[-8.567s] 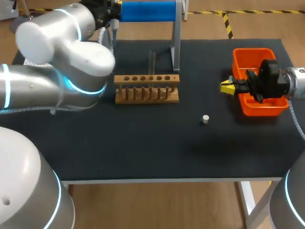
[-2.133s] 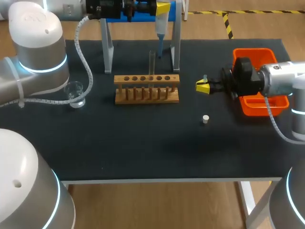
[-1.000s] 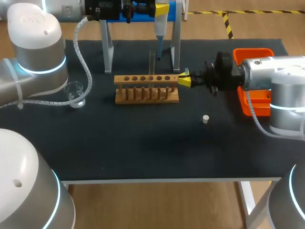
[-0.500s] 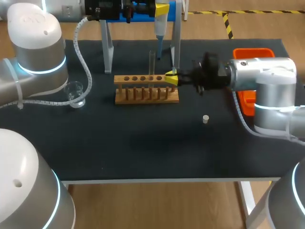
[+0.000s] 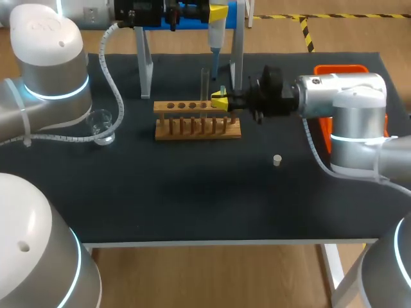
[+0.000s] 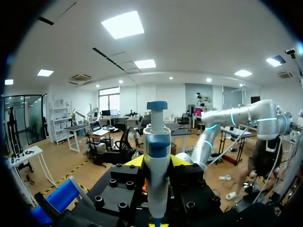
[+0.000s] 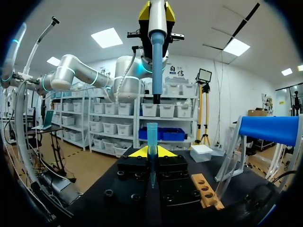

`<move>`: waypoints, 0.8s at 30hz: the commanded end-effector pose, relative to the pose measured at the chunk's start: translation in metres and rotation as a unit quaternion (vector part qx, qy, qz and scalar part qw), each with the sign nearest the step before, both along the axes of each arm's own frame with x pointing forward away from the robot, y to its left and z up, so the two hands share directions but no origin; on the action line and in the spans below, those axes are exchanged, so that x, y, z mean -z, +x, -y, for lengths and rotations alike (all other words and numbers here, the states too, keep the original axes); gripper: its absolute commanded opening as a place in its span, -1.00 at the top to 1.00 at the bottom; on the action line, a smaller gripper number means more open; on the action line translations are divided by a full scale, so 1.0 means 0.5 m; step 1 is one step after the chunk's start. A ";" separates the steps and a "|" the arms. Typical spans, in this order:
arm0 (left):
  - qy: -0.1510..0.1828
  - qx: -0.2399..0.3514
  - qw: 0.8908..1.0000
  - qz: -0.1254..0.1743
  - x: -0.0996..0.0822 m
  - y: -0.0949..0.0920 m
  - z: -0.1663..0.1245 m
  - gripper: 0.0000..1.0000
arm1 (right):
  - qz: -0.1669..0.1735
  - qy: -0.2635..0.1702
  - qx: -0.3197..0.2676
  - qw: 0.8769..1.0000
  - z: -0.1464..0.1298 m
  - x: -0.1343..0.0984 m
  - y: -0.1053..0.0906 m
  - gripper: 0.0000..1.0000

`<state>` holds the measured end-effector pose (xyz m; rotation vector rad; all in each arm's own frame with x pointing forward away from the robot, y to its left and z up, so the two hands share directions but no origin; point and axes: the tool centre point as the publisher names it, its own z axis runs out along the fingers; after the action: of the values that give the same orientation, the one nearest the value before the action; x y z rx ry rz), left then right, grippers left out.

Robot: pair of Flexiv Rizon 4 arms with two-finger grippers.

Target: Invert the test tube, pick up the pipette, mount the tip to pipette, aspirate from beaker and dispense into the tube, eject the tip, return the pipette, and cap with the stopper.

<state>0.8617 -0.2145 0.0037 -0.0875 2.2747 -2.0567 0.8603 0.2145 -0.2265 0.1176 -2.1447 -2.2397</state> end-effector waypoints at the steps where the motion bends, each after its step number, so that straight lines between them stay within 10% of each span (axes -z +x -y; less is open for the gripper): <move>1: 0.000 0.000 1.000 0.000 -0.001 0.000 -0.001 1.00 | -0.001 -0.001 -0.003 1.000 -0.009 0.004 0.004 1.00; 24: 0.000 0.000 1.000 0.000 -0.001 0.000 -0.001 1.00 | -0.010 -0.001 -0.009 1.000 -0.030 -0.003 0.007 1.00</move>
<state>0.8617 -0.2145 0.0037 -0.0875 2.2747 -2.0567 0.8634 0.2310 -0.2260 0.1095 -2.1260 -2.2245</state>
